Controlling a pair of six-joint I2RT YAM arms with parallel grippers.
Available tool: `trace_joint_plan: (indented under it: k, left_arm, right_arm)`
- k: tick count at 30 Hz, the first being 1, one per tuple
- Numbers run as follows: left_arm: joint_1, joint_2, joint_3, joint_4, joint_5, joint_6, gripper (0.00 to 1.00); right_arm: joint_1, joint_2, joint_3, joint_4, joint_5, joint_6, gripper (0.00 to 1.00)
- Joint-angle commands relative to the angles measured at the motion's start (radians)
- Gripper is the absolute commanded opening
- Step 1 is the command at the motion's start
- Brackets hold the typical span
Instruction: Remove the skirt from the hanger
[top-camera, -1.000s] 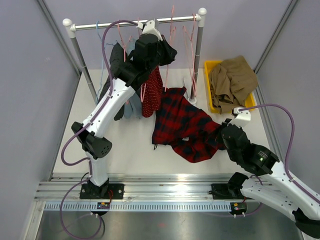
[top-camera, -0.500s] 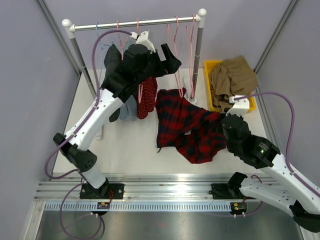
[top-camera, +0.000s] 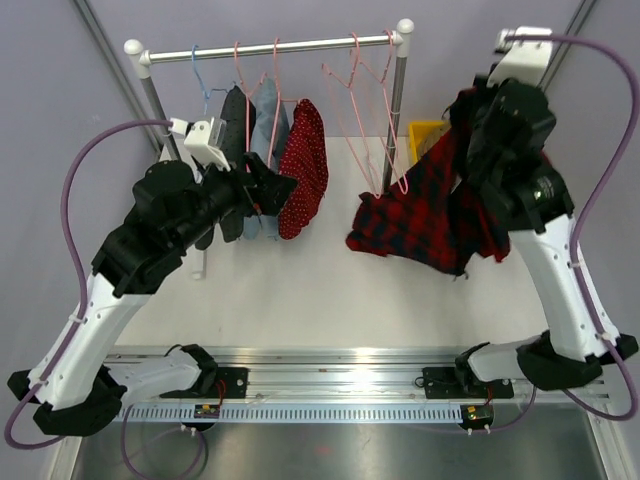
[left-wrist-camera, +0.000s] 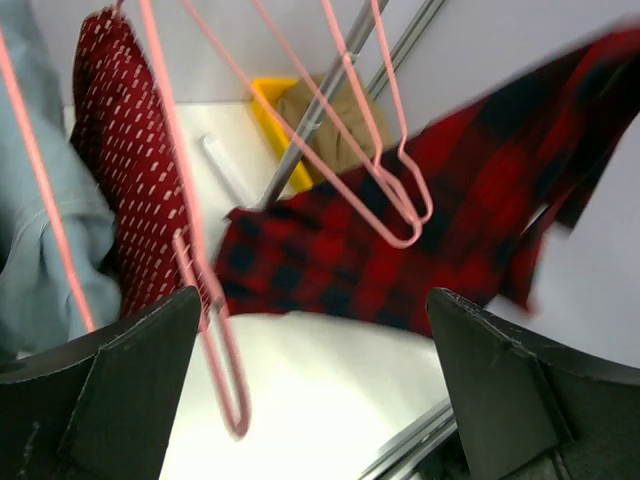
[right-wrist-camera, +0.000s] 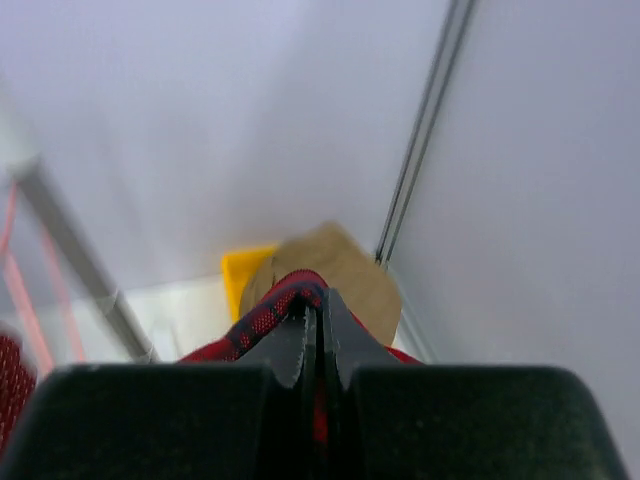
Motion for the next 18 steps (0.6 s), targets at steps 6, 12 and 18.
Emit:
trace_joint_plan:
  k: [6, 12, 18]
  left_arm:
    - [-0.003, -0.128, -0.149, -0.066, -0.041, 0.067, 0.99]
    - [-0.011, -0.146, -0.172, -0.081, -0.060, 0.066, 0.99]
    - [-0.020, -0.122, -0.084, -0.130, -0.145, 0.095, 0.99]
  right_arm:
    - [-0.282, 0.493, 0.759, -0.011, -0.200, -0.060, 0.00]
    - [-0.391, 0.706, 0.855, 0.014, -0.324, 0.125, 0.00]
    - [-0.421, 0.792, 0.617, -0.073, -0.422, 0.299, 0.21]
